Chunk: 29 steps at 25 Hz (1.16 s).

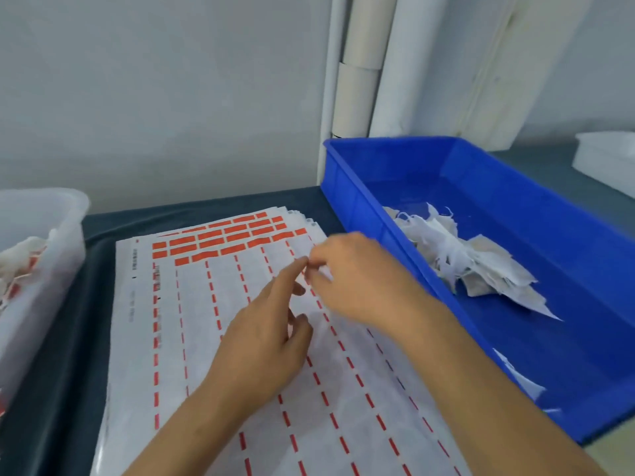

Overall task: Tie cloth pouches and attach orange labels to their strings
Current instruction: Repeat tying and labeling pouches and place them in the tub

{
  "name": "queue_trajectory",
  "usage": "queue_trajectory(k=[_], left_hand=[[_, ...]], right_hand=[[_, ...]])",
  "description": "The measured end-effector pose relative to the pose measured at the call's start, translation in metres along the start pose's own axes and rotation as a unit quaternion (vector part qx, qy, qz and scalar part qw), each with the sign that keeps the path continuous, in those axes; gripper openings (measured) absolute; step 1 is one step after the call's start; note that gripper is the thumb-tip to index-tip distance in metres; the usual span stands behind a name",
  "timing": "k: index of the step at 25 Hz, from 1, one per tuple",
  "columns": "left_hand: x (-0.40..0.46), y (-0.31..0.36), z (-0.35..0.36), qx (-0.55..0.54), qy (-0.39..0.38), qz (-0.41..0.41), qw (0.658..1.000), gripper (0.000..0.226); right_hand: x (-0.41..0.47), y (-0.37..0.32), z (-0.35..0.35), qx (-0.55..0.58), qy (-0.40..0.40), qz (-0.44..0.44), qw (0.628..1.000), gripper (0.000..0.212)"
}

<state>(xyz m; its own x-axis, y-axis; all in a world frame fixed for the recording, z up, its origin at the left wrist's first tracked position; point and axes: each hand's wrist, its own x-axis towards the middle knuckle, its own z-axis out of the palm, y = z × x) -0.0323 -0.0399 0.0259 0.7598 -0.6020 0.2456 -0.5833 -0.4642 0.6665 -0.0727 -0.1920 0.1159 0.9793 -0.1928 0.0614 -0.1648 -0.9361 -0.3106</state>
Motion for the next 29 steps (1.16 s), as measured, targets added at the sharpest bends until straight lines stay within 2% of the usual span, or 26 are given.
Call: queue_trajectory(k=[2, 4, 9, 12, 17, 21, 24, 26, 29], left_hand=[[0.005, 0.012, 0.011, 0.0, -0.015, 0.016, 1.0, 0.081], [0.009, 0.029, 0.019, -0.016, -0.024, 0.062, 0.998, 0.084], [0.016, 0.064, 0.04, 0.007, -0.062, 0.187, 0.98, 0.083], [0.012, 0.069, 0.049, 0.02, -0.081, 0.205, 0.975, 0.082], [0.009, 0.06, 0.05, 0.023, -0.081, 0.193, 0.978, 0.085], [0.013, 0.058, 0.042, 0.01, -0.084, 0.174, 0.981, 0.085], [0.017, 0.053, 0.025, -0.018, -0.076, 0.152, 0.985, 0.083], [0.021, 0.042, 0.008, -0.036, -0.038, 0.114, 0.992, 0.076], [0.022, 0.015, -0.021, -0.089, 0.078, 0.055, 0.991, 0.066]], right_hand=[[0.004, 0.014, -0.029, -0.063, 0.087, 0.033, 0.994, 0.015], [0.009, 0.037, -0.051, -0.128, 0.128, 0.077, 0.98, 0.012], [0.024, 0.097, -0.066, -0.201, 0.076, 0.215, 0.953, 0.023], [0.033, 0.118, -0.06, -0.218, 0.06, 0.243, 0.943, 0.02], [0.037, 0.131, -0.06, -0.205, 0.111, 0.241, 0.942, 0.021], [0.038, 0.113, -0.068, -0.192, 0.164, 0.203, 0.946, 0.02], [0.041, 0.082, -0.083, -0.176, 0.226, 0.123, 0.95, 0.019], [0.045, 0.055, -0.087, -0.166, 0.267, 0.05, 0.948, 0.014], [0.052, 0.007, -0.07, -0.107, 0.288, -0.072, 0.949, 0.013]])
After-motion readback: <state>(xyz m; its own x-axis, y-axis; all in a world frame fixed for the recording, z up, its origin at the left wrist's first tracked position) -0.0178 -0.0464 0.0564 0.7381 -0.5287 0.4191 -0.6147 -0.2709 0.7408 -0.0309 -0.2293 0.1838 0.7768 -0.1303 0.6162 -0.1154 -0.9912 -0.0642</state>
